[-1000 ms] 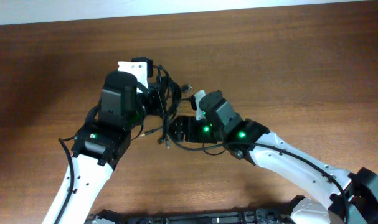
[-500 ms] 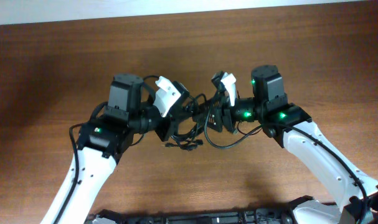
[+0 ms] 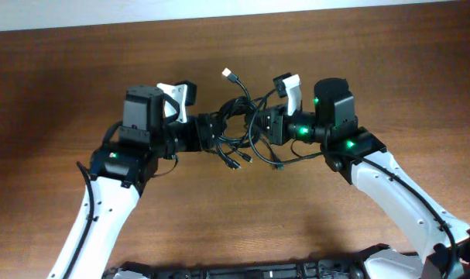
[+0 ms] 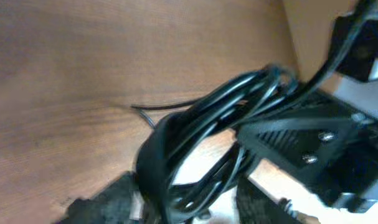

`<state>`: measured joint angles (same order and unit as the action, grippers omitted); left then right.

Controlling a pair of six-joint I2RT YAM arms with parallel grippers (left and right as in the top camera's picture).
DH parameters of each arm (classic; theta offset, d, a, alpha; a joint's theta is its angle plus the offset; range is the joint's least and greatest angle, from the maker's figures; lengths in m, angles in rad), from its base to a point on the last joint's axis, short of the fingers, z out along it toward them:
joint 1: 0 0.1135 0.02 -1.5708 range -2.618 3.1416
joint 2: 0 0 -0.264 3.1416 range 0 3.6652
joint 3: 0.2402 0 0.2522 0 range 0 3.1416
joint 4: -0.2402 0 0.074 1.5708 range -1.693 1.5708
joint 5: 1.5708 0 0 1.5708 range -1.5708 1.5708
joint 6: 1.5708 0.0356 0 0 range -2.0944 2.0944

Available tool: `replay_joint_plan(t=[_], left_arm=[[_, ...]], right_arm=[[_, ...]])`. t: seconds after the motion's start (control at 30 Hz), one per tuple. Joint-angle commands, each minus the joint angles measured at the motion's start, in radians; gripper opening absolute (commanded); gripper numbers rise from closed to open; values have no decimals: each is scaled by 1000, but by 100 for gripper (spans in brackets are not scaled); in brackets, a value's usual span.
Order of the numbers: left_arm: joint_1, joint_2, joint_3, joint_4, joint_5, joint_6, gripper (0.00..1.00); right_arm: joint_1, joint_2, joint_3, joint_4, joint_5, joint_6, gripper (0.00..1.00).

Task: Untangle cables

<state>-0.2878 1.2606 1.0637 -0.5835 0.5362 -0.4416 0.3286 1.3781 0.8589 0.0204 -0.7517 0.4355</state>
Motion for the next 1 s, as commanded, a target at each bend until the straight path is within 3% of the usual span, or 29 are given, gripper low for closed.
replay_joint_plan(t=[0.0,0.03,0.07,0.13,0.17,0.2,0.23,0.37,0.47,0.53,0.6,0.67,0.73,0.83,0.9,0.97], left_arm=[[-31,26,14,-48,-93,-22,34],[-31,48,14,-47,-97,-22,24],[-32,74,14,-47,-100,-22,22],[-31,133,14,-43,-100,-22,25],[-31,148,14,-34,-99,-22,16],[-31,153,14,-27,-99,-22,0],[-31,153,14,-23,-98,-11,0],[73,50,14,-80,2,277,0],[153,-86,14,-126,-2,306,0],[155,-110,14,-110,-2,325,0],[155,-109,14,-106,-1,434,0],[151,-109,14,-112,172,720,0],[129,-109,14,-142,227,937,0],[128,-108,14,-148,227,975,0],[104,-105,14,-148,227,975,0],[66,-89,14,-148,205,973,0]], right_arm=[[-1,-3,6,11,4,19,4],[-1,-3,6,12,2,19,4],[-1,-3,6,12,-1,19,4],[-1,-3,6,11,-3,19,4],[-1,-3,6,11,-3,19,4],[-1,-3,6,11,3,18,4],[-4,-3,6,3,24,15,4],[-66,-3,6,-77,136,16,4],[-145,-3,6,-96,135,23,5],[-146,-3,6,-127,53,34,21],[-146,-3,6,-216,23,-27,33],[-147,-3,6,-197,-94,-147,58],[-147,-3,6,-97,-165,-271,71],[-134,-3,6,124,-298,-225,73],[-75,-2,6,135,-318,-217,72],[14,-2,6,129,-272,-218,57]])
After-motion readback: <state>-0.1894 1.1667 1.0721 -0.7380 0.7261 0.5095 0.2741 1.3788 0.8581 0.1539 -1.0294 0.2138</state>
